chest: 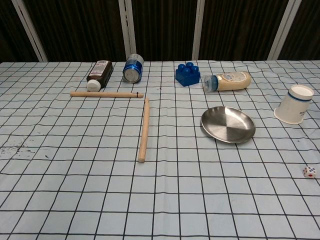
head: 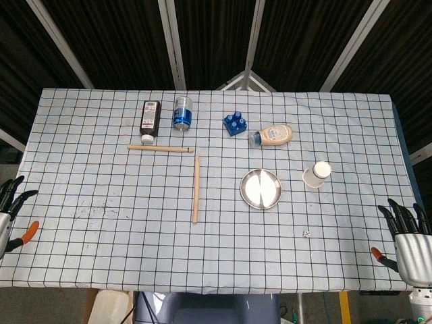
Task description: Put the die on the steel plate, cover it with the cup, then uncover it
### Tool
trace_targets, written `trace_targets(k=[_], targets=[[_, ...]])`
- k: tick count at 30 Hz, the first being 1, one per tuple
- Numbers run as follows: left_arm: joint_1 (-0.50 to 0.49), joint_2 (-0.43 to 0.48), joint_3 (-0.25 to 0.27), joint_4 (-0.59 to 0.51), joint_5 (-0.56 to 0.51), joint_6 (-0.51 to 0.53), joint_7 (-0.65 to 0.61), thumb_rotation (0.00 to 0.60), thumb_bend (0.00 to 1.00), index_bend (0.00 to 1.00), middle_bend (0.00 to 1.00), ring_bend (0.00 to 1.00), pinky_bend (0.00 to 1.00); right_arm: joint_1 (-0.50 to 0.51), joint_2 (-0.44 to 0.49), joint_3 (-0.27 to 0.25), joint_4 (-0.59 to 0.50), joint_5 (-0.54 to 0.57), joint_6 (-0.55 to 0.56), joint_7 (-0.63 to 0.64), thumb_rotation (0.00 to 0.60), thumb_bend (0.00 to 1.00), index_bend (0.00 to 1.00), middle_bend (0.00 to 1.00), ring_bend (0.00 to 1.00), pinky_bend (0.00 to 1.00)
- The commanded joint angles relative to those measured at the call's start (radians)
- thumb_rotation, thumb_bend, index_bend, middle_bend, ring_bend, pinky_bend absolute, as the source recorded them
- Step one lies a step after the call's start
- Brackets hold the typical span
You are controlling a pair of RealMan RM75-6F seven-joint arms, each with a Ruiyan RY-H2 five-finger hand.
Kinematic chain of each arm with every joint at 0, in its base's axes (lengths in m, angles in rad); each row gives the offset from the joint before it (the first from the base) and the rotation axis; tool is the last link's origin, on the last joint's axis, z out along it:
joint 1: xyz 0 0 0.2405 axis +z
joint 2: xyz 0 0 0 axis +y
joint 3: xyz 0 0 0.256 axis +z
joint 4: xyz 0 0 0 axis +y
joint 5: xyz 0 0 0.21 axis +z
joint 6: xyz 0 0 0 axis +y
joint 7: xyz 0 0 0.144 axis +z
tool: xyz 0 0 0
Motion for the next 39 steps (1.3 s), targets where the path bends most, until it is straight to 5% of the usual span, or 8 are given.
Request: trace_targets(k=[1, 21, 30, 39], targets=[[0.000, 0.001, 0.001, 0.000, -0.001, -0.001, 0.000, 0.600, 0.47, 0.20, 0.00, 0.00, 0.10, 0.000, 0.000, 0.000, 0.000, 0.000, 0.000, 0.000, 0.600, 0.15, 0.17, 0.12, 0.16, 0.00], [-0.006, -0.001, 0.000, -0.011, -0.003, -0.012, 0.011, 0.600, 0.47, 0.20, 0.00, 0.00, 0.10, -0.013, 0.042, -0.039, -0.059, 0.014, -0.047, 0.026, 0.600, 0.15, 0.20, 0.12, 0.16, 0.00], [-0.016, 0.002, 0.002, -0.013, -0.017, -0.041, 0.003, 0.600, 0.47, 0.20, 0.00, 0.00, 0.10, 0.078, 0.015, -0.087, -0.098, -0.008, -0.257, 0.144, 0.600, 0.15, 0.23, 0.12, 0.15, 0.00], [-0.033, -0.005, -0.005, -0.005, -0.029, -0.069, 0.002, 0.600, 0.47, 0.20, 0.00, 0.00, 0.10, 0.186, -0.047, -0.033, -0.067, 0.092, -0.431, 0.152, 0.600, 0.15, 0.28, 0.12, 0.15, 0.00]])
